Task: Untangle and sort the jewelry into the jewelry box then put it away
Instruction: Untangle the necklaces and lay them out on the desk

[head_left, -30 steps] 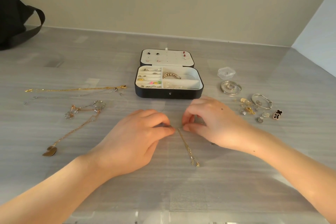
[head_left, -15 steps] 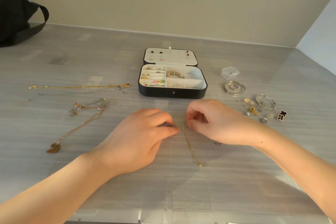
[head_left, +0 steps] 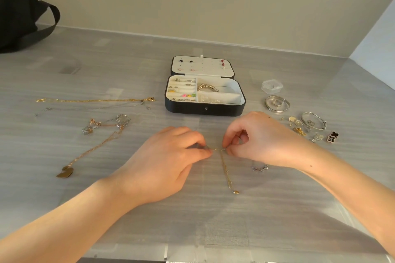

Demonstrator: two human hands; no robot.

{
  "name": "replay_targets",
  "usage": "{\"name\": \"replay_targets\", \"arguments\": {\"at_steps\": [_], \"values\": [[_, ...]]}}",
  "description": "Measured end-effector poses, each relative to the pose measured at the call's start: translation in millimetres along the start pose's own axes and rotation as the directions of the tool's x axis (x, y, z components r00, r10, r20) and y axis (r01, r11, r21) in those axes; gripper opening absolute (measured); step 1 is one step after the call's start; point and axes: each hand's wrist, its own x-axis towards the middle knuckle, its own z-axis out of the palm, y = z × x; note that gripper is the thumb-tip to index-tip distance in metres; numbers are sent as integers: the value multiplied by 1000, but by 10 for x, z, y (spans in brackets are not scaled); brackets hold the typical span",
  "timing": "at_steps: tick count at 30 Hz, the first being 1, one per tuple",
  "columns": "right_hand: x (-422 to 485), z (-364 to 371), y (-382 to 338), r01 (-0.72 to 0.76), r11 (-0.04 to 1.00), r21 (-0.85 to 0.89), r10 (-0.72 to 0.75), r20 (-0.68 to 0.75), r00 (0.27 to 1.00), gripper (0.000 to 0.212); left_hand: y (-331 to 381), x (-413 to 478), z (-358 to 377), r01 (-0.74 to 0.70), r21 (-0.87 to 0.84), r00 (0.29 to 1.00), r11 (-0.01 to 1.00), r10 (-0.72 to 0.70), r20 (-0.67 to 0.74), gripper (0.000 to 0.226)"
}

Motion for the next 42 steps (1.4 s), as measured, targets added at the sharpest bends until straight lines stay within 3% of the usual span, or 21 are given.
{"name": "replay_targets", "arguments": {"at_steps": [13, 18, 24, 30, 37, 42], "values": [[27, 14, 90, -2, 987, 160, 0, 10, 1000, 21, -2, 8, 6, 32, -12, 999, 999, -32, -22, 36], [47, 24, 138, 17, 969, 245, -19, 4, 1000, 16, 20, 187, -22, 204, -162, 974, 965, -217, -61, 29], [56, 34, 146, 40, 969, 242, -36, -21, 999, 13, 115, 444, 53, 353, -290, 935, 890, -350, 62, 17], [43, 31, 171, 35, 969, 243, -25, -45, 999, 14, 92, 428, 103, 387, -469, 917, 794, -384, 107, 2], [-35, -31, 180, 28, 947, 321, -31, 5, 1000, 19, 82, 430, 86, 423, -496, 904, 758, -394, 169, 4], [-55, -43, 188, 10, 958, 286, -17, 22, 1000, 20, 81, 432, 70, 450, -510, 891, 733, -405, 205, 5]]}}
